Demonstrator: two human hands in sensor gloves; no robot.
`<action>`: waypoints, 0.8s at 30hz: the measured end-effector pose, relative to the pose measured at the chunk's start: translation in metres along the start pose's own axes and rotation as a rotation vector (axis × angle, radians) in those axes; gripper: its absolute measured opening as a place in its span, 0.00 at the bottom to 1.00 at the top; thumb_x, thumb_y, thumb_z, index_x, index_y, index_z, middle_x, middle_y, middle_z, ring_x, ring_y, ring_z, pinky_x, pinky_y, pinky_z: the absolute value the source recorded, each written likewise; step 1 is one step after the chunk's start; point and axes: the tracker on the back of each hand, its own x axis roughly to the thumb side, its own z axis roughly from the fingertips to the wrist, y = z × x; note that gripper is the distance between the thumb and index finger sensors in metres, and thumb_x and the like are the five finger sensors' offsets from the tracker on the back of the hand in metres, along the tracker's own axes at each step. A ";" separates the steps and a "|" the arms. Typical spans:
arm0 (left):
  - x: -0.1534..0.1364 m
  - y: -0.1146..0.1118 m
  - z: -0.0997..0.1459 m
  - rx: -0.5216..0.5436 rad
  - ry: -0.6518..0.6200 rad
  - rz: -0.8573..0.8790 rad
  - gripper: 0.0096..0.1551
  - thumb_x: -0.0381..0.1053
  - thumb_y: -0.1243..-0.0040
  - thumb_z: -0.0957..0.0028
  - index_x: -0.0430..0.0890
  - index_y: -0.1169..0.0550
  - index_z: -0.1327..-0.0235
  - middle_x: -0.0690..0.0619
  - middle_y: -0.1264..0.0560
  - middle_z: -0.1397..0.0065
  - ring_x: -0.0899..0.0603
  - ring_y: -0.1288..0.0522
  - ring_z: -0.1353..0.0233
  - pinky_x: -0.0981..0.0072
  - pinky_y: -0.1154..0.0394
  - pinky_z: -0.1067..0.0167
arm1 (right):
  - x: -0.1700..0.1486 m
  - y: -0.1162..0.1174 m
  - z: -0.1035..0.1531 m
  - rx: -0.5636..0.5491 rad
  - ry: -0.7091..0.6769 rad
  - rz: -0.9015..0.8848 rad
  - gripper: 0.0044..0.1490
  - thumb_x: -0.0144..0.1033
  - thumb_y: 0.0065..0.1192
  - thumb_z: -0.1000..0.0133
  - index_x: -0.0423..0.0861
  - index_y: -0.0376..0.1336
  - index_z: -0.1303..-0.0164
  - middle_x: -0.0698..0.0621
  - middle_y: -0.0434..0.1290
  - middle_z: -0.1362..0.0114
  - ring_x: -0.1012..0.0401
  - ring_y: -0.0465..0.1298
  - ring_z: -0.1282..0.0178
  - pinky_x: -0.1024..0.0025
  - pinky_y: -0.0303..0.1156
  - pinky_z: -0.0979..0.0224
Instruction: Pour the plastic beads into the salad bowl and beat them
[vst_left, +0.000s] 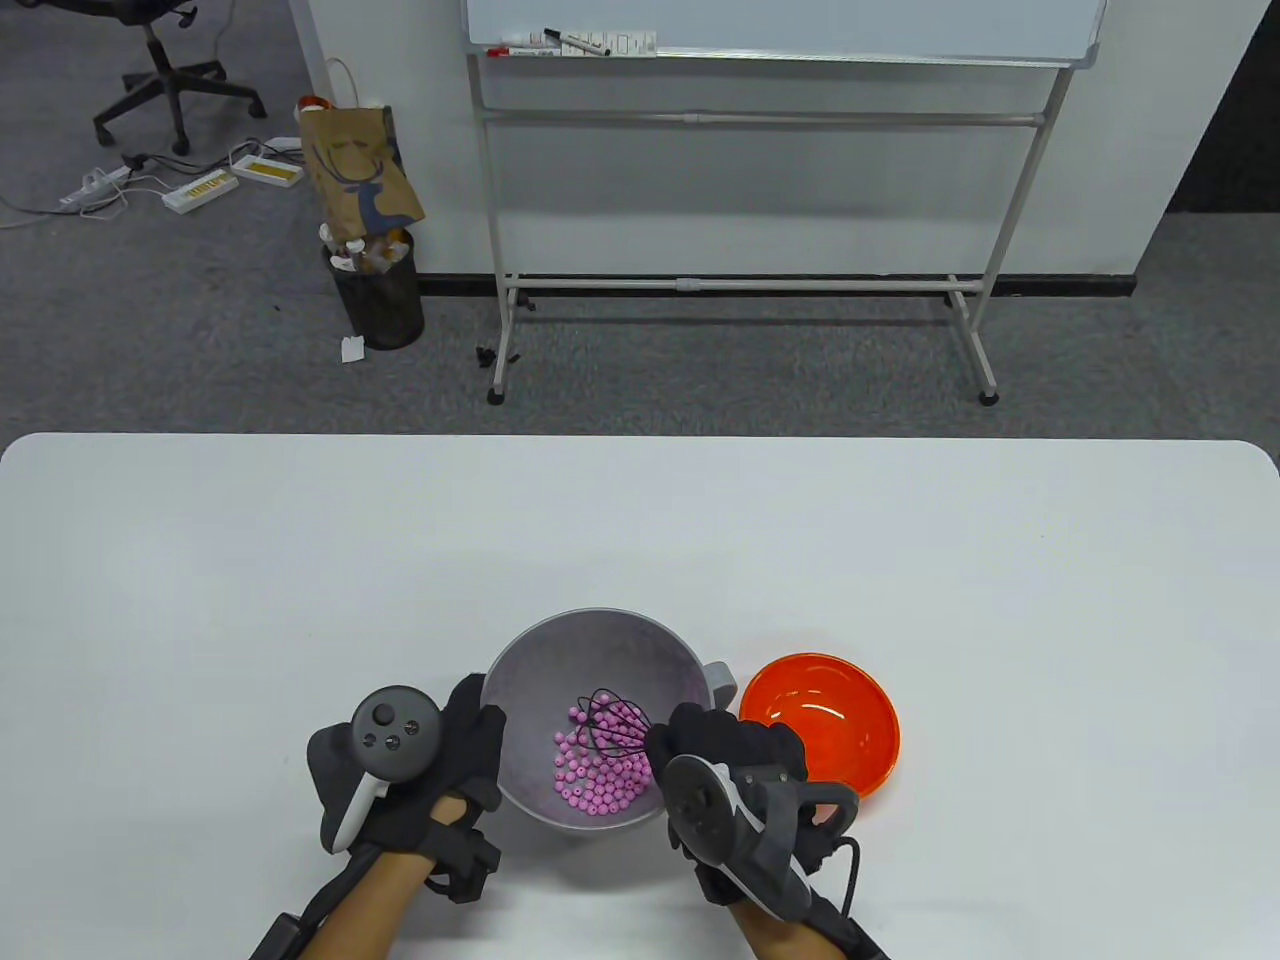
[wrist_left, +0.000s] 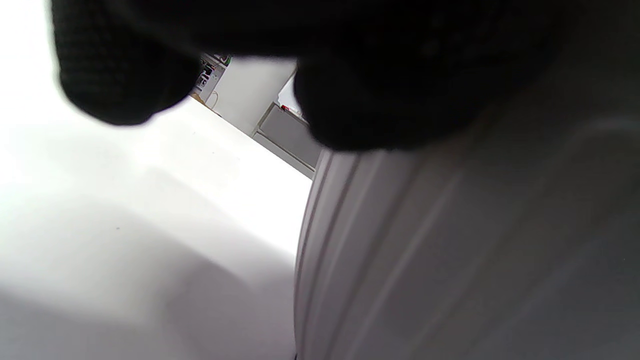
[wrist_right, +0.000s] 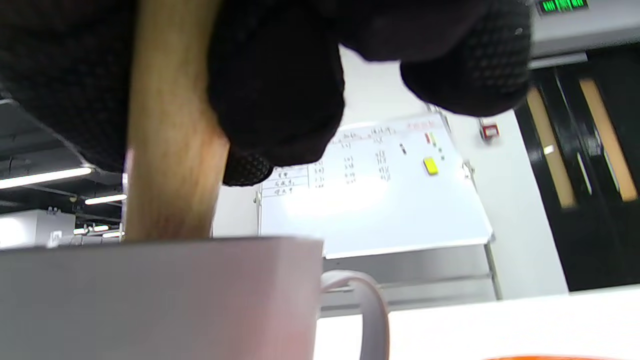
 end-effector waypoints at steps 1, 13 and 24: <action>0.000 0.000 0.000 0.000 0.000 -0.001 0.32 0.58 0.47 0.47 0.41 0.25 0.36 0.63 0.13 0.82 0.57 0.19 0.85 0.58 0.15 0.60 | 0.001 -0.002 0.001 0.001 -0.009 0.017 0.27 0.58 0.81 0.58 0.49 0.81 0.61 0.51 0.86 0.72 0.59 0.76 0.86 0.61 0.79 0.53; 0.000 0.000 0.000 0.000 0.003 -0.007 0.32 0.58 0.47 0.47 0.41 0.25 0.36 0.63 0.13 0.82 0.57 0.19 0.85 0.57 0.15 0.60 | 0.010 -0.018 0.002 0.175 -0.053 -0.107 0.26 0.57 0.83 0.58 0.47 0.81 0.64 0.50 0.85 0.74 0.59 0.76 0.87 0.61 0.80 0.54; 0.000 0.000 0.000 0.001 -0.001 -0.006 0.32 0.58 0.47 0.47 0.41 0.25 0.36 0.63 0.13 0.82 0.57 0.19 0.85 0.57 0.15 0.60 | 0.000 0.006 0.000 0.080 0.029 -0.167 0.27 0.58 0.81 0.58 0.48 0.81 0.61 0.51 0.85 0.72 0.59 0.76 0.86 0.61 0.79 0.53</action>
